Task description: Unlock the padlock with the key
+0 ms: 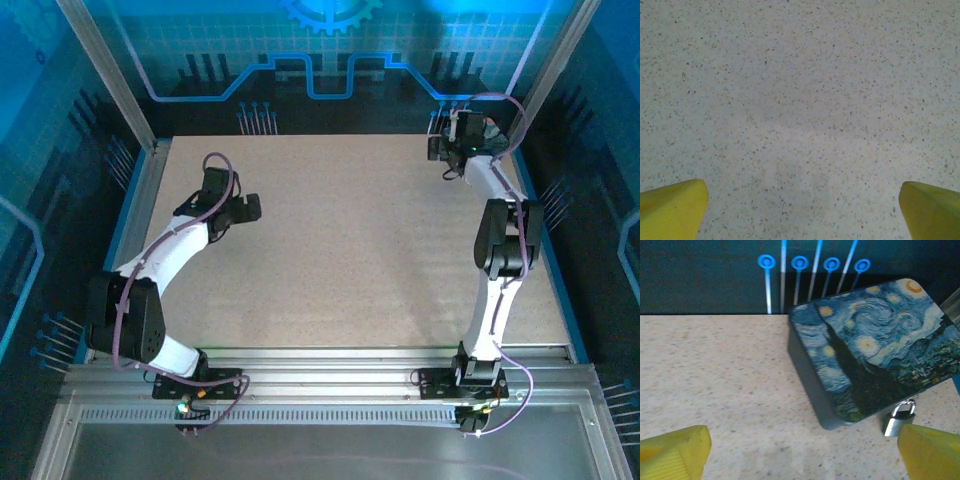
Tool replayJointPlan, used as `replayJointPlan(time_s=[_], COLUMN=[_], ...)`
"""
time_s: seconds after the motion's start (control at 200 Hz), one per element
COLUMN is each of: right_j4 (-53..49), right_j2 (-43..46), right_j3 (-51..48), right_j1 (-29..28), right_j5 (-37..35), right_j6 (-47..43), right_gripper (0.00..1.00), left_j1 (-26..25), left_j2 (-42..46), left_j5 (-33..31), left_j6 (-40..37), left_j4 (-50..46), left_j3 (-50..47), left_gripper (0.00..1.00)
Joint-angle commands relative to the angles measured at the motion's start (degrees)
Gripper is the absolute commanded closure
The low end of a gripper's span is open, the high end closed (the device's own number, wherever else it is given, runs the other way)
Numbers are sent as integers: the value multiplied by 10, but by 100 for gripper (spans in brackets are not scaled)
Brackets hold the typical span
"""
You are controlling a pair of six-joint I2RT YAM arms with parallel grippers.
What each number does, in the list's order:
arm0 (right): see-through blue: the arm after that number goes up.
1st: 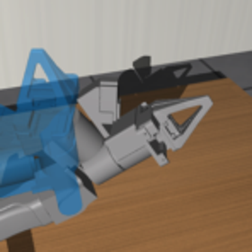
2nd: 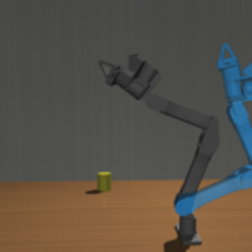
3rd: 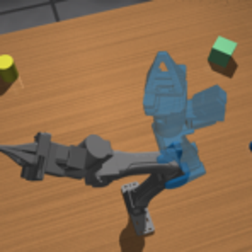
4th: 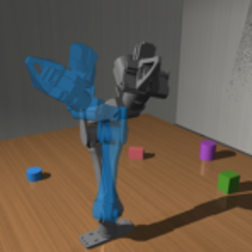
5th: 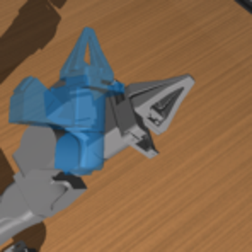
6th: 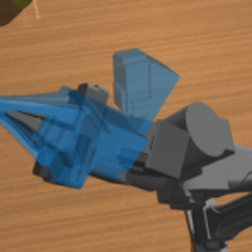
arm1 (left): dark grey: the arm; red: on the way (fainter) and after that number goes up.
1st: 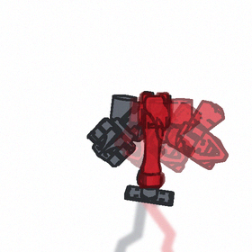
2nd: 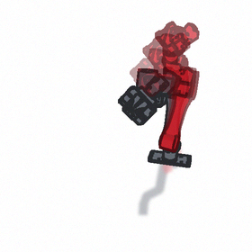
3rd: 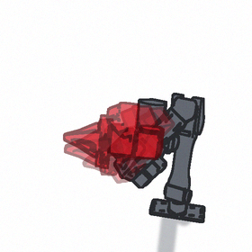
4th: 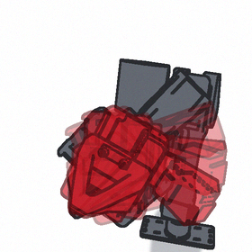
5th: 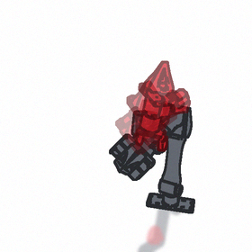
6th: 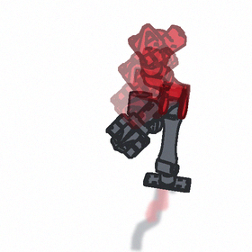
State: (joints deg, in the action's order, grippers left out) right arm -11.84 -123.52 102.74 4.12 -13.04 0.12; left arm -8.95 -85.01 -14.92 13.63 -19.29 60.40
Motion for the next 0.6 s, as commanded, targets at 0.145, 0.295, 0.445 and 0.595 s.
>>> replayJointPlan(time_s=[0.145,0.295,0.445,0.595], right_j4=[-31,-11,-10,-40], right_j2=[-79,-95,-131,-166], right_j3=[83,99,131,185], right_j1=[27,31,37,40], right_j5=[32,49,64,76], right_j6=[-40,-62,-74,-93], right_gripper=[3,4,5,7], left_j1=[-6,-16,-33,-43], left_j2=[43,40,40,35], left_j5=[37,44,38,36], left_j6=[5,11,16,21], left_j4=[-40,-46,-46,-46], left_j3=[13,12,11,8], left_gripper=[1,1,1,1])
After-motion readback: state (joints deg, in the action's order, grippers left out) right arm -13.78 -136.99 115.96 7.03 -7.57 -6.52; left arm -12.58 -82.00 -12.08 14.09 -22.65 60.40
